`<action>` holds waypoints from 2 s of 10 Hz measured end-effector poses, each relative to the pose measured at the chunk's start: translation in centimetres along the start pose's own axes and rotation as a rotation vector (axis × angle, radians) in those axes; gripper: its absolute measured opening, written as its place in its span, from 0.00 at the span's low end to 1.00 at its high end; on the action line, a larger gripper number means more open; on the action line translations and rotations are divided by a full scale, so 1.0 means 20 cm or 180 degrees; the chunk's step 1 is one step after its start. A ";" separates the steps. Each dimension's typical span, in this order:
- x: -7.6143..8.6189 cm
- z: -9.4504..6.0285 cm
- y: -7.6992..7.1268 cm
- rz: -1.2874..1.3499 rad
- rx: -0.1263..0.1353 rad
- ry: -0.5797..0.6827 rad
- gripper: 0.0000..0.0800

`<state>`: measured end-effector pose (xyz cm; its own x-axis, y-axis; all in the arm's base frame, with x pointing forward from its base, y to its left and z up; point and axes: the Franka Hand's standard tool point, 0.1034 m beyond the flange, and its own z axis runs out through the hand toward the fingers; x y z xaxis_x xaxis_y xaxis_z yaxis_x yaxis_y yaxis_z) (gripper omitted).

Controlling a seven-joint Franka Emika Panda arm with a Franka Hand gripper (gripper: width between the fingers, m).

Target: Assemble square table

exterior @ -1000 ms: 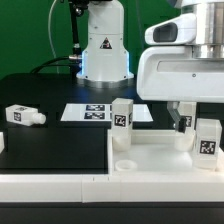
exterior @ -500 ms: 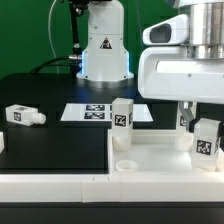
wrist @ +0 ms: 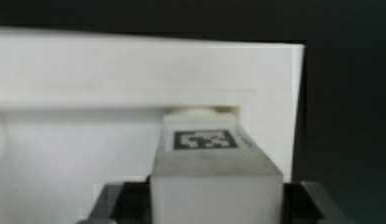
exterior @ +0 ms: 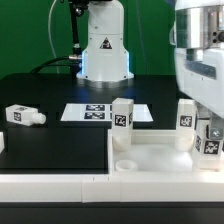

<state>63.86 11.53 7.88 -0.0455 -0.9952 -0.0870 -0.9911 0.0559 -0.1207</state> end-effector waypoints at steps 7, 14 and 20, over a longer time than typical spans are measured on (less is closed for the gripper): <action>-0.01 0.01 0.02 -0.2482 -0.0146 0.0149 0.78; -0.02 -0.01 -0.02 -0.4371 -0.0242 0.0261 0.71; 0.00 -0.01 -0.02 -0.2582 -0.0165 0.0325 0.36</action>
Offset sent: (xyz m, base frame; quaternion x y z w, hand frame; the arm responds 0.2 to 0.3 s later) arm -0.0099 -0.0088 -0.0091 -0.0843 0.1257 -0.3784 0.9132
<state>64.22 11.42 8.04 0.6795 -0.7270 0.0986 -0.7250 -0.6860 -0.0612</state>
